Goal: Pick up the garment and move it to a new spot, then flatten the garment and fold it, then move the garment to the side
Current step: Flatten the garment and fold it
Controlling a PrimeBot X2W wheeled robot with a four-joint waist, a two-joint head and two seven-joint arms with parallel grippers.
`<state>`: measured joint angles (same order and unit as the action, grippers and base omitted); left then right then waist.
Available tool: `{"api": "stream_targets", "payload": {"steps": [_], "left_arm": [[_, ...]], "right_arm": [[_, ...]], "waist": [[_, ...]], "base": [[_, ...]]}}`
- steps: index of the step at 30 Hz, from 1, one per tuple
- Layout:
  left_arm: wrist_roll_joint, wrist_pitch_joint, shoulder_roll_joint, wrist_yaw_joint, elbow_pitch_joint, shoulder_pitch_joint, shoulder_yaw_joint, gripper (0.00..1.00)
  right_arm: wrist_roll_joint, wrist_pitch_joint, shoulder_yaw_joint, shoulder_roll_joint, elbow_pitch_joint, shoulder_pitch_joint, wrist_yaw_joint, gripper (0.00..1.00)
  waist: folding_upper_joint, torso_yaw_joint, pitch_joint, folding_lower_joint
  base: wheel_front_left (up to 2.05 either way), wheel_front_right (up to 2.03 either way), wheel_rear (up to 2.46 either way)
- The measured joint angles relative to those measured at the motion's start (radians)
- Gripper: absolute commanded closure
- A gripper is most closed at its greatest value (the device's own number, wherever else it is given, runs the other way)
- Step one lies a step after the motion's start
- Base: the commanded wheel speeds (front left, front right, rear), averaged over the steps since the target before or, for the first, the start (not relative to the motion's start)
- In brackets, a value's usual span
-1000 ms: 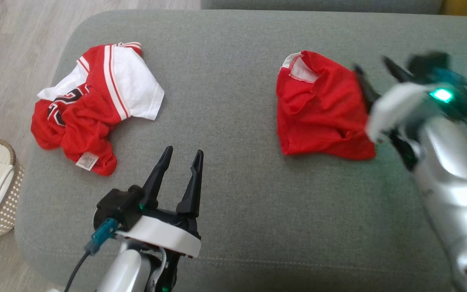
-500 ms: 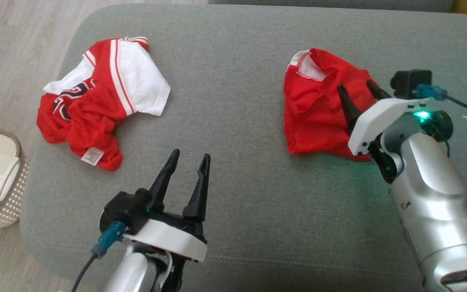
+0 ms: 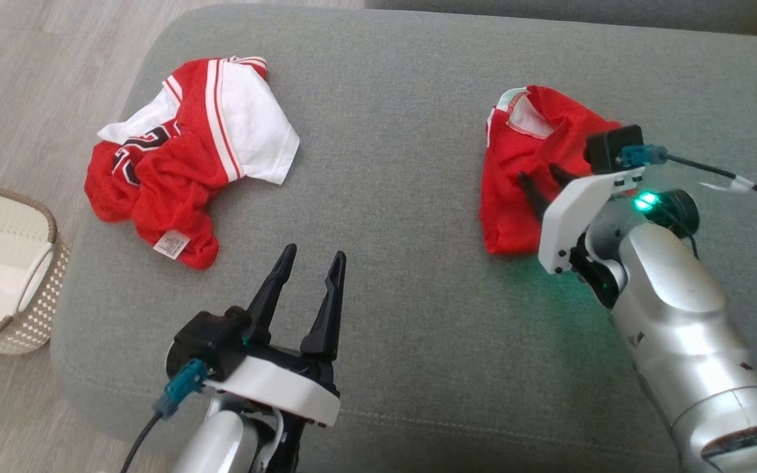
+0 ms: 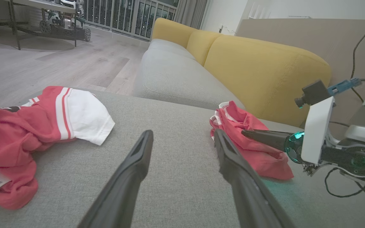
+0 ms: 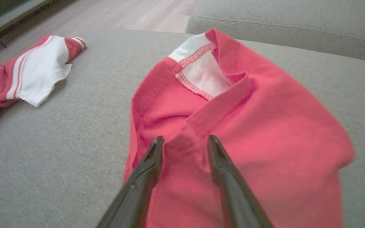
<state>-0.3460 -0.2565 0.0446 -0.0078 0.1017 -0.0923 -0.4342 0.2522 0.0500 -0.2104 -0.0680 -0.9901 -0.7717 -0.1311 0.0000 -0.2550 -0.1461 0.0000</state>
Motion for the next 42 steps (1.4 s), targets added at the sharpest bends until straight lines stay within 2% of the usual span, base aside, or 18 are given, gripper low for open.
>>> {"api": "stream_targets", "payload": {"steps": [3,4,5,11,15,19,23,25,30,34,35,36,37,41,42], "left_arm": [[0.0,0.0,0.0,0.0,0.0,0.0,0.004,0.0],[0.0,0.0,0.0,0.0,0.0,0.0,0.005,0.0],[0.0,0.0,0.0,0.0,-0.001,0.0,0.006,0.0],[0.001,0.0,0.0,-0.001,0.0,0.0,0.006,0.0],[0.003,0.0,0.0,-0.002,0.001,0.0,0.01,0.0],[0.01,0.0,0.0,-0.002,0.002,0.005,0.019,0.0],[0.01,0.0,0.0,-0.003,0.002,0.016,0.024,0.0],[0.012,0.0,0.0,-0.01,0.002,0.017,0.024,0.0],[0.019,0.0,0.0,-0.011,0.0,0.017,0.025,0.0],[0.019,0.0,0.0,-0.011,-0.004,0.016,0.026,0.0],[0.019,0.0,0.0,-0.011,-0.004,0.016,0.026,0.0],[0.019,0.0,0.0,-0.011,-0.005,0.016,0.025,0.0],[0.019,0.0,0.0,-0.011,-0.005,0.015,0.024,0.0],[0.018,0.0,0.0,-0.011,-0.006,0.002,0.013,0.0],[0.018,0.0,0.0,-0.011,-0.006,0.002,0.013,0.0]], "right_arm": [[-0.046,-0.007,0.038,0.0,-0.026,0.003,0.0,0.68],[-0.058,-0.008,0.046,0.0,-0.031,0.004,0.0,0.78],[-0.059,-0.013,0.05,-0.001,-0.035,0.005,0.0,1.0],[-0.031,-0.063,0.014,-0.001,-0.013,0.011,0.0,1.0],[0.031,-0.106,-0.089,0.0,0.094,0.057,0.0,1.0],[0.057,-0.083,-0.154,0.0,0.19,0.128,0.0,1.0],[0.041,-0.025,-0.168,0.0,0.265,0.215,0.0,1.0],[0.034,-0.009,-0.152,0.0,0.303,0.256,0.0,0.0],[0.026,-0.008,-0.071,0.001,0.437,0.33,0.0,0.0],[-0.055,-0.039,0.016,0.001,0.512,0.335,0.0,0.0],[-0.079,-0.053,0.037,0.001,0.518,0.333,0.0,0.04],[-0.104,-0.065,0.055,0.0,0.518,0.331,0.0,0.69],[-0.133,-0.074,0.066,-0.001,0.513,0.328,0.0,1.0],[-0.252,-0.12,0.082,-0.006,0.417,0.281,0.0,1.0],[-0.252,-0.12,0.082,-0.006,0.417,0.281,0.0,1.0]], "waist": [[0.0,0.004,0.002,0.0],[0.0,0.006,0.002,0.0],[0.0,0.008,0.002,0.0],[0.0,0.015,0.005,0.0],[0.0,0.019,0.016,0.0],[0.0,0.025,0.03,0.0],[0.0,0.038,0.039,0.0],[0.0,0.043,0.038,0.0],[0.0,0.044,0.03,0.0],[0.0,0.042,0.013,0.0],[0.0,0.039,0.01,0.0],[0.0,0.036,0.006,0.0],[0.0,0.033,0.003,0.0],[0.0,0.013,-0.012,0.0],[0.0,0.013,-0.012,0.0]], "base": [[0.0,0.0,0.0],[0.0,0.0,0.0],[0.0,0.0,0.0],[0.0,0.0,0.0],[0.0,0.0,0.0],[0.0,0.0,0.0],[0.0,0.0,0.0],[0.0,0.0,0.0],[0.0,0.0,0.0],[0.0,0.0,0.0],[0.0,0.0,0.0],[0.0,0.0,0.0],[0.0,0.0,0.0],[0.0,0.0,0.0],[0.0,0.0,0.0]]}}
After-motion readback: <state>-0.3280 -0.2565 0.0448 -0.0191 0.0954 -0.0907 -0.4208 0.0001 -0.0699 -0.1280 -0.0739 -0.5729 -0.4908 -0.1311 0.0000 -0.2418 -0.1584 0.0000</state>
